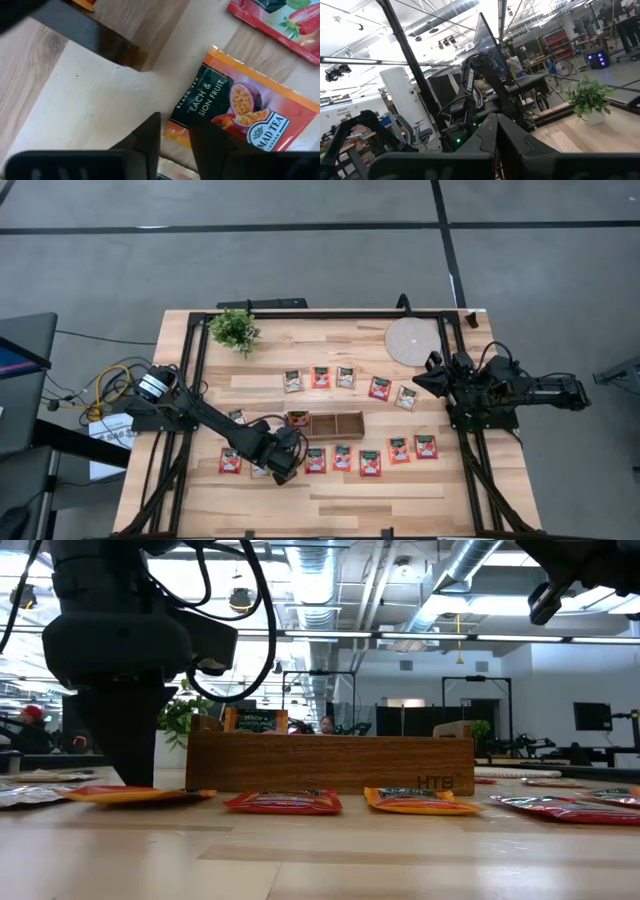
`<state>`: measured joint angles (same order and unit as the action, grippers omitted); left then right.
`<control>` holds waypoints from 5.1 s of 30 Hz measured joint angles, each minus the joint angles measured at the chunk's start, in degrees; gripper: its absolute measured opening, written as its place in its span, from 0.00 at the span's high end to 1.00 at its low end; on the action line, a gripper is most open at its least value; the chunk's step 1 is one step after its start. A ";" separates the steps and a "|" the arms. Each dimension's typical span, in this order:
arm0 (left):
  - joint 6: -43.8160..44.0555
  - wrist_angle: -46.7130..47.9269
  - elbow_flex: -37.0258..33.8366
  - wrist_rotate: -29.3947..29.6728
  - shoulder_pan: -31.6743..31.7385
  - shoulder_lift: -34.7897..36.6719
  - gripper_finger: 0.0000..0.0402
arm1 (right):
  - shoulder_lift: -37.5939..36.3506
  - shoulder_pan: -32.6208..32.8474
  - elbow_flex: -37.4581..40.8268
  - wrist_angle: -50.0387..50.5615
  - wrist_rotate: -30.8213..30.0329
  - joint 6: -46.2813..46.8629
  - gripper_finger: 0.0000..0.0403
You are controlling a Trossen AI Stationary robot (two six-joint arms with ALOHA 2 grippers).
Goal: Pick & Place Tea
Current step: Put the orange tea bag into the left section of the wooden organizer
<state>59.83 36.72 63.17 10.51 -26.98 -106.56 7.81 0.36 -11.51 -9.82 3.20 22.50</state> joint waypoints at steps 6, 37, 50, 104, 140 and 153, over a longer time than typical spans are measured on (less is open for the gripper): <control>0.00 -0.90 -0.06 0.00 0.00 0.00 0.97 | 0.00 0.00 0.00 0.00 0.00 0.01 1.00; 0.37 17.47 14.66 -1.75 -1.13 0.70 1.00 | 0.00 -0.02 0.00 0.07 0.00 0.00 1.00; -10.89 29.73 29.47 20.38 0.13 0.80 1.00 | 0.02 -0.01 0.00 0.06 -0.04 0.00 1.00; -16.83 34.94 25.21 33.81 4.08 -7.96 1.00 | 0.02 -0.02 0.00 0.15 -0.26 0.00 1.00; -15.19 38.24 31.20 34.71 4.13 -7.91 0.82 | 0.02 -0.02 0.00 0.13 -0.20 0.00 1.00; -15.41 41.34 34.76 30.41 16.17 -5.77 0.82 | 0.01 -0.02 0.00 0.09 -0.20 0.00 1.00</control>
<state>44.43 78.06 97.93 40.92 -10.81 -112.33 7.83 0.34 -11.51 -9.74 3.01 22.50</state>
